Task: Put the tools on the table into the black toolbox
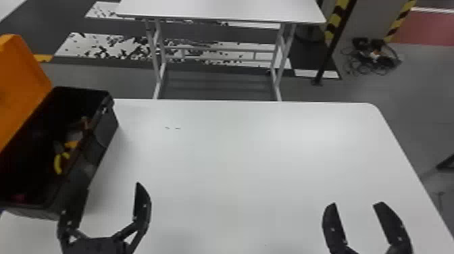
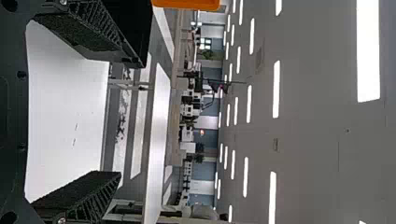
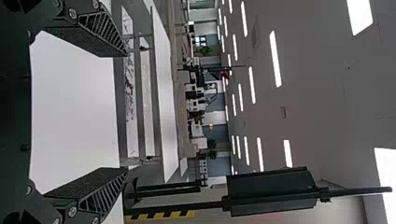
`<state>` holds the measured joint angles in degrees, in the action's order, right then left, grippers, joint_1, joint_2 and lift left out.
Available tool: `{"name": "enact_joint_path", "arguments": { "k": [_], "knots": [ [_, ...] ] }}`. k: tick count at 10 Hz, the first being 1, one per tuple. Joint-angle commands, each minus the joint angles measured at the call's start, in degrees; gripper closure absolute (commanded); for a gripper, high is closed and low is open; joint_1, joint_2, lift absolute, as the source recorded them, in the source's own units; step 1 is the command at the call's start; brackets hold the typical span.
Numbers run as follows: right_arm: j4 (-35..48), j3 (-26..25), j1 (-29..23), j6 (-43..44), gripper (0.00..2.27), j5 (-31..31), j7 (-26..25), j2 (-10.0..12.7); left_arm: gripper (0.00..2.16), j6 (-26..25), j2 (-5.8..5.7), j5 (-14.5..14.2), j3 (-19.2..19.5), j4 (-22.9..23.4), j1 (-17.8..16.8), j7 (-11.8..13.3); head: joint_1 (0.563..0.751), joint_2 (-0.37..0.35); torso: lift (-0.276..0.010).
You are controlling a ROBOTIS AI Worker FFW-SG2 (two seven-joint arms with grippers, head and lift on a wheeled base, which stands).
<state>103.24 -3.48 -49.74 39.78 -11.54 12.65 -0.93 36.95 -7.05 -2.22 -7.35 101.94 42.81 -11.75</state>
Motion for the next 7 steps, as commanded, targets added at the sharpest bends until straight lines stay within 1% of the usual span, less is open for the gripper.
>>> {"name": "enact_joint_path", "arguments": {
  "k": [1, 5, 7],
  "knots": [
    [-0.1, 0.0, 0.0, 0.2, 0.15, -0.1, 0.0, 0.1, 0.04, 0.0, -0.07, -0.2, 0.0, -0.2, 0.0, 0.1, 0.695, -0.053, -0.075],
    [-0.1, 0.1, 0.0, 0.2, 0.15, 0.0, 0.0, 0.1, 0.04, 0.2, -0.33, -1.1, -0.1, -0.8, -0.4, 0.2, 0.695, -0.049, -0.075],
    [-0.4, 0.1, 0.2, 0.2, 0.15, 0.0, 0.0, 0.2, 0.06, 0.2, -0.42, -1.1, -0.4, -1.1, -0.9, 0.2, 0.695, -0.047, -0.075]
  ]
}}
